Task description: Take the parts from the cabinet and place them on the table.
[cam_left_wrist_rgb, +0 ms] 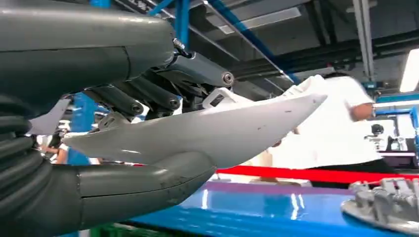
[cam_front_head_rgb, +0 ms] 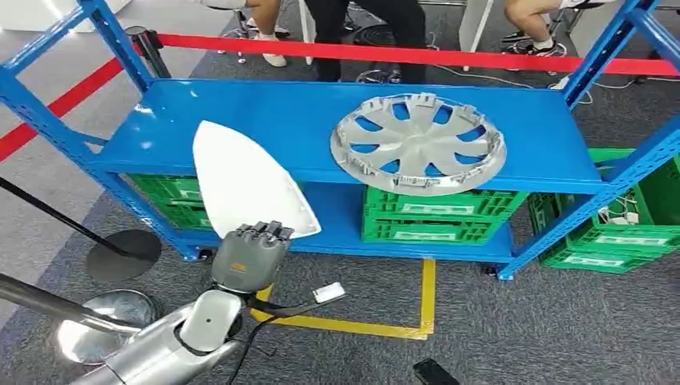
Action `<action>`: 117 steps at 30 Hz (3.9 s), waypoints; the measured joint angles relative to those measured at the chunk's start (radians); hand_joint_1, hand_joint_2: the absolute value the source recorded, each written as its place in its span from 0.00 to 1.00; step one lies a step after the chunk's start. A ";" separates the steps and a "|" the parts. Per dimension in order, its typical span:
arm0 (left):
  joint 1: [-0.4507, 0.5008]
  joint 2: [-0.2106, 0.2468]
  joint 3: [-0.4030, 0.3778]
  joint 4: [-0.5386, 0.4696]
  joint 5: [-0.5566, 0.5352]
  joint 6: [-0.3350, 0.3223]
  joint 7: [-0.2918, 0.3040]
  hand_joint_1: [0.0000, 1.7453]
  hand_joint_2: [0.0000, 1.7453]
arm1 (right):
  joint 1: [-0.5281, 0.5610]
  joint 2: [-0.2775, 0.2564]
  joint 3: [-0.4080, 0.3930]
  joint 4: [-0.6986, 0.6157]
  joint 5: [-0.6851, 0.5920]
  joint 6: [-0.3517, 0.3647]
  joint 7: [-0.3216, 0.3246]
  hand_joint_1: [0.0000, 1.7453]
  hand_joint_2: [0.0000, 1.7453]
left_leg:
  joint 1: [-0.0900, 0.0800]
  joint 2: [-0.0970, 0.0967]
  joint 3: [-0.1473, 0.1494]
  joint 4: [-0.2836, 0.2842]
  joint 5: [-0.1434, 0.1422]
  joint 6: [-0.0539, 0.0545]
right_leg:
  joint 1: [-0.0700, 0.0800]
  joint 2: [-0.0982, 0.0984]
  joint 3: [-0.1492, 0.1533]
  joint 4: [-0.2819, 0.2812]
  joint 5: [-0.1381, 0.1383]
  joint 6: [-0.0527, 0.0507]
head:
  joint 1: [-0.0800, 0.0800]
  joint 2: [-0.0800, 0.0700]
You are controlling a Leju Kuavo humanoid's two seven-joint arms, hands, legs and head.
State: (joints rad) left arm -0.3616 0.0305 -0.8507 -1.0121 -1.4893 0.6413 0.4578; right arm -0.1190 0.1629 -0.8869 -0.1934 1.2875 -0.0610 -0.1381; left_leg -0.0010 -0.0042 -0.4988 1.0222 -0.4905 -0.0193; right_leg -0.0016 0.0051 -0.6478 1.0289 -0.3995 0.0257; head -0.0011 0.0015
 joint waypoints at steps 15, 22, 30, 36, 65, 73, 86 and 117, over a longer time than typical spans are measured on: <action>-0.002 0.024 -0.024 -0.018 0.000 -0.017 0.021 0.93 1.00 | -0.001 -0.005 -0.008 0.000 0.000 0.005 -0.009 0.00 0.00 | -0.017 0.002 -0.144 -0.050 0.133 0.030 | -0.009 0.000 0.137 0.042 -0.110 0.024 | 0.009 0.000; -0.003 0.032 -0.035 -0.026 0.000 -0.019 0.024 0.93 1.00 | -0.004 -0.005 -0.012 0.000 0.001 0.005 -0.010 0.00 0.00 | -0.009 0.003 -0.187 0.025 0.048 -0.009 | -0.003 -0.001 0.131 -0.030 -0.086 -0.019 | 0.002 0.000; 0.057 0.122 -0.038 -0.138 0.000 -0.072 0.092 0.93 1.00 | 0.003 -0.006 -0.013 0.000 0.011 -0.019 -0.013 0.00 0.00 | -0.005 0.003 -0.045 0.088 0.034 -0.001 | 0.005 0.004 -0.005 -0.021 0.019 -0.022 | 0.002 0.000; 0.097 0.188 -0.037 -0.207 0.000 -0.084 0.101 0.93 1.00 | 0.018 -0.003 -0.012 0.001 0.011 -0.023 -0.019 0.00 0.00 | -0.018 0.005 0.023 -0.086 0.013 0.034 | -0.006 0.001 -0.038 -0.024 0.054 0.009 | -0.004 0.000; 0.176 0.239 0.038 -0.272 0.000 -0.092 0.050 0.93 1.00 | 0.018 0.007 0.063 0.001 0.129 -0.107 -0.004 0.00 0.00 | -0.012 0.058 -0.059 -0.054 0.066 0.003 | 0.012 -0.123 0.127 -0.039 -0.078 -0.005 | -0.002 0.000; 0.182 0.239 0.040 -0.272 0.000 -0.092 0.043 0.93 1.00 | 0.029 0.008 0.090 0.001 0.149 -0.129 0.003 0.00 0.00 | -0.007 -0.040 -0.073 -0.061 0.087 0.038 | 0.005 -0.007 -0.031 0.271 -0.195 0.008 | -0.001 0.000; 0.213 0.193 0.142 -0.272 0.000 -0.100 -0.083 0.93 1.00 | 0.033 0.012 0.106 0.001 0.153 -0.128 0.010 0.00 0.00 | 0.000 -0.009 -0.242 0.234 -0.045 -0.022 | -0.008 -0.014 0.083 -0.008 -0.067 -0.025 | -0.013 0.000; 0.227 0.075 0.359 -0.330 0.000 -0.104 -0.234 0.93 1.00 | 0.032 0.015 0.106 0.001 0.134 -0.116 0.006 0.00 0.00 | -0.002 -0.010 -0.251 0.256 -0.044 -0.019 | -0.012 -0.022 0.073 0.008 -0.068 -0.023 | -0.016 0.000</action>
State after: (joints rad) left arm -0.1344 0.1053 -0.4921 -1.3420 -1.4897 0.5371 0.2235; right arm -0.0871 0.1781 -0.7809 -0.1926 1.4218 -0.1774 -0.1316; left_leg -0.0027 -0.0144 -0.7495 1.2780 -0.5348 -0.0383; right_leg -0.0131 -0.0172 -0.5751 1.0371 -0.4672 0.0023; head -0.0172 0.0015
